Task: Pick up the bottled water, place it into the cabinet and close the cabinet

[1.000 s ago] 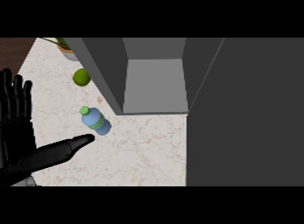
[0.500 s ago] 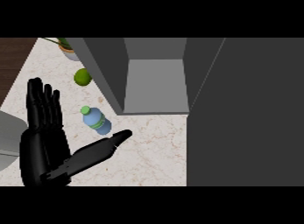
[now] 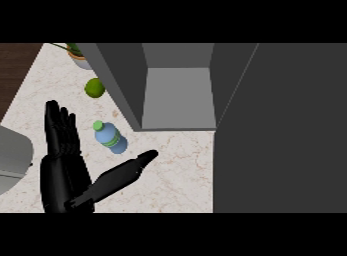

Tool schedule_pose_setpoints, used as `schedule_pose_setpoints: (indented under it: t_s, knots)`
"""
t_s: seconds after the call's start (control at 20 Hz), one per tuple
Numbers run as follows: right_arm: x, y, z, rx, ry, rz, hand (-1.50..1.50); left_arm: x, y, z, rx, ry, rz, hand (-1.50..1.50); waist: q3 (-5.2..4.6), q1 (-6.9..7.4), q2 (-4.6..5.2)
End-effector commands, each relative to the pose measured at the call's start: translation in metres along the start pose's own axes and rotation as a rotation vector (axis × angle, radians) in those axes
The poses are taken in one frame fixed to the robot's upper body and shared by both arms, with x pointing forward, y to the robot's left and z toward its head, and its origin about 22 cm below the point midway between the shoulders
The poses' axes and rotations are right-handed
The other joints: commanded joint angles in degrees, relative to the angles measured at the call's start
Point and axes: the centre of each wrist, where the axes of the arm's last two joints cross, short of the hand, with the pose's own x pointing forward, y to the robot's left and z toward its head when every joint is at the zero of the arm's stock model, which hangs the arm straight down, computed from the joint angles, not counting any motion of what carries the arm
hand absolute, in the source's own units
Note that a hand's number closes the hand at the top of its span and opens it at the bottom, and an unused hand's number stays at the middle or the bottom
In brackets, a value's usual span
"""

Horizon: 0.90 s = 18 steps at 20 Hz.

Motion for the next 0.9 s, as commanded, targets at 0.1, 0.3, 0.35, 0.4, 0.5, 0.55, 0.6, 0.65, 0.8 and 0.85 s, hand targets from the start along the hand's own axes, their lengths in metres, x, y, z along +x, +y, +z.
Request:
schedule_pose_setpoints:
  t_s: [0.1,0.3,0.35,0.4,0.5,0.55,0.6,0.65,0.8,0.85]
  knots:
    - [0.029,-0.003,0.018,-0.001,-0.033,0.028,-1.5,-0.014,0.008,0.004,0.064,0.028,-0.021,-1.5,-0.01,0.15,0.03]
    - [0.038,0.008,0.032,-0.004,-0.054,0.033,-1.5,-0.052,0.021,-0.013,0.139,0.053,-0.074,-1.5,-0.11,-0.78,-0.03]
    - [0.025,0.004,0.035,0.019,-0.03,0.022,-1.5,-0.048,0.023,-0.002,0.132,0.044,-0.067,-1.5,-0.03,-0.31,-0.08]
    - [0.041,0.004,0.036,0.006,-0.024,0.035,-1.5,-0.059,0.029,-0.013,0.13,0.062,-0.078,-1.5,-0.1,-0.39,0.03]
    - [0.039,0.01,0.037,0.003,-0.047,0.017,-1.5,-0.058,0.038,-0.03,0.109,0.077,-0.062,-1.5,-0.09,-0.37,0.03]
    - [0.029,0.006,0.034,0.008,-0.05,0.037,-1.5,-0.079,0.021,-0.003,0.108,0.091,-0.068,-1.5,-0.1,-0.25,0.06]
    - [0.03,0.001,0.035,0.014,-0.052,0.045,-1.5,-0.087,0.022,-0.007,0.105,0.09,-0.068,-1.5,-0.1,-0.3,0.09]
    - [0.022,-0.001,0.038,0.008,-0.039,0.042,-1.5,-0.082,0.032,-0.027,0.113,0.103,-0.031,-1.5,-0.07,-0.22,0.08]
    - [0.027,0.003,0.04,0.02,-0.048,0.037,-1.5,-0.108,0.037,-0.021,0.126,0.111,-0.043,-1.5,-0.09,-0.16,0.09]
    - [0.022,-0.001,0.045,-0.001,-0.039,0.033,-1.5,-0.121,0.033,-0.025,0.127,0.111,-0.07,-1.5,-0.09,-0.47,0.12]
